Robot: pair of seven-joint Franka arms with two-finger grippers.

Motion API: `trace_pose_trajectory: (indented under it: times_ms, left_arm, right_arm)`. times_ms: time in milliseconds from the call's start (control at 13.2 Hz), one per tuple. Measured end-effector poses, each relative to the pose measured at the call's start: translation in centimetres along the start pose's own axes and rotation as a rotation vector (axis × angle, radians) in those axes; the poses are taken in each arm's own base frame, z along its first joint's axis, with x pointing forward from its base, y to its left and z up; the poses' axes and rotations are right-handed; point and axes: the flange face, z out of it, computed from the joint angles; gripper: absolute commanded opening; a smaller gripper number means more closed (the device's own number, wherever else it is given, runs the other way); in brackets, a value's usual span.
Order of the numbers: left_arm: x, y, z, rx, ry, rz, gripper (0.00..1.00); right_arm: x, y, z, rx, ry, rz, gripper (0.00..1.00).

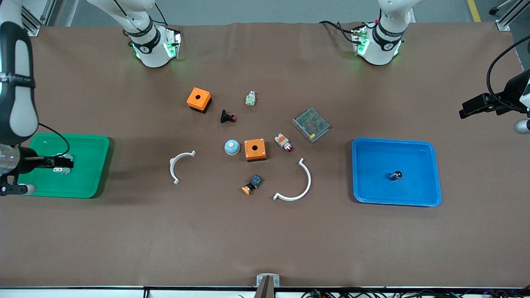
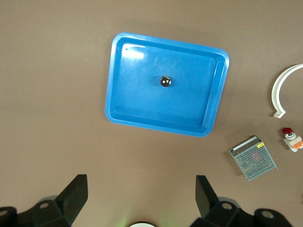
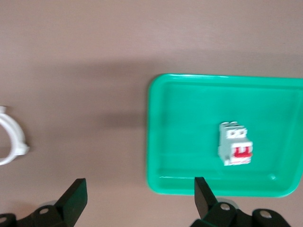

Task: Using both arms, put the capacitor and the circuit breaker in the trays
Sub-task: 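Open the right gripper, releasing the breaker into the green tray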

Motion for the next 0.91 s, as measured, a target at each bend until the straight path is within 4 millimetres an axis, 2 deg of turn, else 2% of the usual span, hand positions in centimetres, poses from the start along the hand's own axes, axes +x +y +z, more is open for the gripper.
trace_pose_trajectory:
  times_ms: [76, 228, 684, 911]
  left_arm:
    - [0.0, 0.0, 0.1, -0.001, -0.001, 0.001, 1.0]
    - [0.2, 0.1, 0.3, -0.003, -0.006, 0.003, 1.0]
    - [0.2, 0.2, 0.3, -0.004, -0.004, 0.005, 1.0]
    - [0.2, 0.3, 0.2, -0.004, -0.004, 0.008, 1.0]
  right_arm:
    - [-0.3, -2.2, -1.0, -0.005, -0.003, 0.016, 1.0]
    - [-1.3, -4.7, -3.0, -0.01, -0.006, 0.019, 1.0]
    - [-5.5, -6.0, -9.2, -0.006, 0.005, 0.004, 1.0]
    - [-6.8, -7.1, -11.3, -0.008, 0.028, -0.014, 1.0]
